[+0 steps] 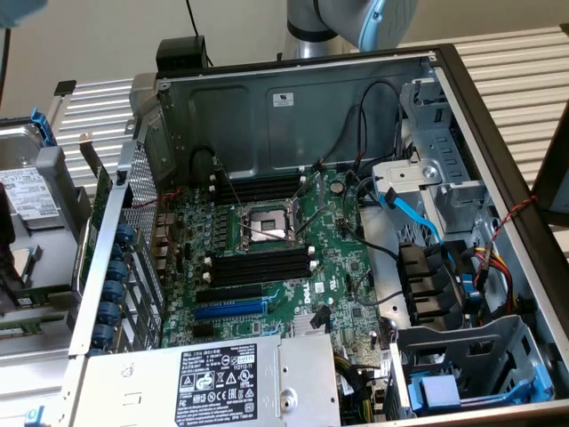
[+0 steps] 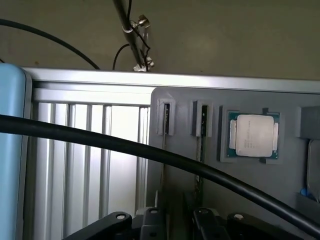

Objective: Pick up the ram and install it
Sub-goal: 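Pick up the ram and move it above insertion slot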

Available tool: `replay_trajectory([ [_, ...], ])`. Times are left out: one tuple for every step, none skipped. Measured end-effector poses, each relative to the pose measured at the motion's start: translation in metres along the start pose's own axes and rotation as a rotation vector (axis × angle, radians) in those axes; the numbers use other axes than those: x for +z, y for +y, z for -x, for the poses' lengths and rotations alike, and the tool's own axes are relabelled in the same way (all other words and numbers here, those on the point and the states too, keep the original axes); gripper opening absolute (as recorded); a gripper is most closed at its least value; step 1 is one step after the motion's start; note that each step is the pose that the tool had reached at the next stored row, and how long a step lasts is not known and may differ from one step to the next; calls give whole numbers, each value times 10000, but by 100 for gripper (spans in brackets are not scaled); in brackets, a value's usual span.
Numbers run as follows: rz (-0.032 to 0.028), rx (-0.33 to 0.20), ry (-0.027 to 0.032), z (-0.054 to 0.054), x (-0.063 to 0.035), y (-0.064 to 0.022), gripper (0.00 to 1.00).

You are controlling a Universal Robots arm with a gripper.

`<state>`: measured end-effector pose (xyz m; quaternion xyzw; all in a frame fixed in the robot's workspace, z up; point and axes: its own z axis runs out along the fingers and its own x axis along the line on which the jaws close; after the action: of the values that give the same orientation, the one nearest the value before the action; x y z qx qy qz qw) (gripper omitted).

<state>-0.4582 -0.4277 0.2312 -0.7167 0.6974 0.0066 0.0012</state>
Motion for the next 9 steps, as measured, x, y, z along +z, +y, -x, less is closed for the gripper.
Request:
replay_trajectory([
  [0,0,3,0,8,0,30],
  [1,0,7,0,17,0,30],
  [0,0,10,-1,27,0,36],
  [0,0,13,-1,37,0,36],
  [2,1,16,-4,44,1,36],
  [3,0,20,-10,50,0,36],
  [2,0,20,-17,57,0,36],
  [1,0,20,-24,64,0,36],
  [0,0,22,-32,71,0,36],
])
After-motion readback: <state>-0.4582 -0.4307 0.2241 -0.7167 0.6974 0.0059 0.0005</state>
